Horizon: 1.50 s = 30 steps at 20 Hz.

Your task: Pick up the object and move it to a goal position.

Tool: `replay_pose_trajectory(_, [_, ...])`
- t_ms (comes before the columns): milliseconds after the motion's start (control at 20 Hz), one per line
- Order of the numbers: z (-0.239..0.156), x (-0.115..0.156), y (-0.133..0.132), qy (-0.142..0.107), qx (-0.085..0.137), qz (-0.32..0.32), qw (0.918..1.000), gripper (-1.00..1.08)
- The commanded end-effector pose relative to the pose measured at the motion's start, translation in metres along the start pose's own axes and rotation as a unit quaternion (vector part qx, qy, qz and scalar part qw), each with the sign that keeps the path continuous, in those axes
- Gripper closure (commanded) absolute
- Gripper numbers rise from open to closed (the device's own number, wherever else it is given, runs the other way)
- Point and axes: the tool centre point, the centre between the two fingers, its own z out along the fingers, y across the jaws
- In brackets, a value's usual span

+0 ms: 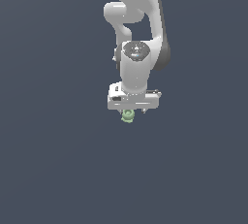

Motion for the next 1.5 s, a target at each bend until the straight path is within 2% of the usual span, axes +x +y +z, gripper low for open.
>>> replay_pose_trajectory(0, [0.000, 0.000, 0.000, 0.000, 0.000, 0.000, 1.0000, -0.92])
replay_pose_trajectory(500, [-0.002, 0.003, 0.003, 0.005, -0.002, -0.025, 0.9997, -0.92])
replay_pose_trajectory(800, [0.000, 0.002, 0.003, 0.004, -0.001, -0.020, 0.9998, -0.92])
replay_pose_trajectory(1100, [0.012, -0.007, 0.004, 0.003, -0.002, 0.013, 0.9999, -0.92])
replay_pose_trajectory(1450, [0.035, -0.029, 0.008, 0.001, -0.004, 0.084, 0.9965, -0.92])
